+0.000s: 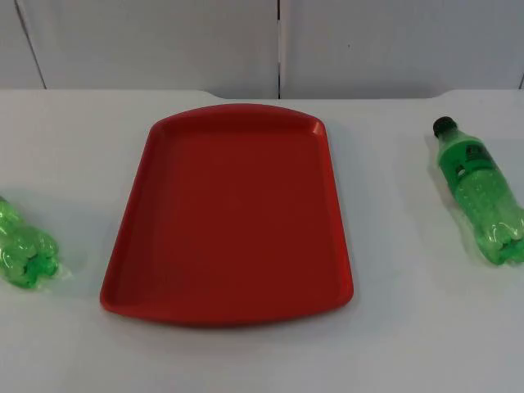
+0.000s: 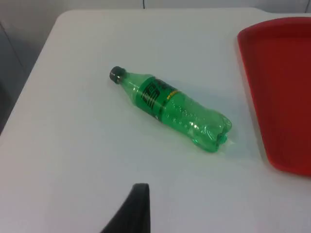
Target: Place the bottle upright on the tray.
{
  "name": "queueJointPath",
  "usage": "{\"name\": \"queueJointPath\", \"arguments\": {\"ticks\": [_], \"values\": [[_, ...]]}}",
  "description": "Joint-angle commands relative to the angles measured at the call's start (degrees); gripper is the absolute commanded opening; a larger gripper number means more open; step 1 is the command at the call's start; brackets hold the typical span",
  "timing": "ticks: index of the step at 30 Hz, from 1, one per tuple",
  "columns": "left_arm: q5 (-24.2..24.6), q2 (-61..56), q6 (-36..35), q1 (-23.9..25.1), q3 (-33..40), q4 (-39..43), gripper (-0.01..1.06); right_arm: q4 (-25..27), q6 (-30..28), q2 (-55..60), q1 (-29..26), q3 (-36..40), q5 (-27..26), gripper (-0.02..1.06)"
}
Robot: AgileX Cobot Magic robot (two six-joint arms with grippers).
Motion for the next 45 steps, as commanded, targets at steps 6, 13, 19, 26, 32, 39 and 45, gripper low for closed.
{"name": "queueJointPath", "arguments": {"ticks": [6, 13, 19, 26, 32, 39, 45], "values": [[-2.1, 3.0, -0.1, 0.2, -3.9, -1.7, 1.05, 0.0, 0.1, 0.0, -0.3, -0.1, -0.4, 1.05], [-6.4, 11.5, -0.1, 0.2, -8.1, -7.6, 1.05, 0.0, 0.1, 0.0, -0.3, -0.1, -0.4, 1.05], [-11.9, 22.2, -0.1, 0.2, -12.1, -11.5, 1.05, 0.0, 0.1, 0.0, -0.3, -0.1, -0.4, 1.05], [-16.8, 32.7, -0.1, 0.2, -16.9, -15.4, 1.05, 0.0, 0.1, 0.0, -0.3, -0.1, -0.4, 1.05], [-17.8, 44.8, 0.0, 0.2, -23.1, -17.4, 1.05, 0.0, 0.1, 0.0, -0.3, -0.1, -0.4, 1.05], [-24.6, 55.7, -1.1, 0.2, -25.5, -20.1, 1.05, 0.0, 0.1, 0.0, -0.3, -0.1, -0.4, 1.05], [-31.8, 60.1, -10.1, 0.2, -25.5, -16.6, 1.05, 0.0, 0.1, 0.0, -0.3, -0.1, -0.4, 1.05]]}}
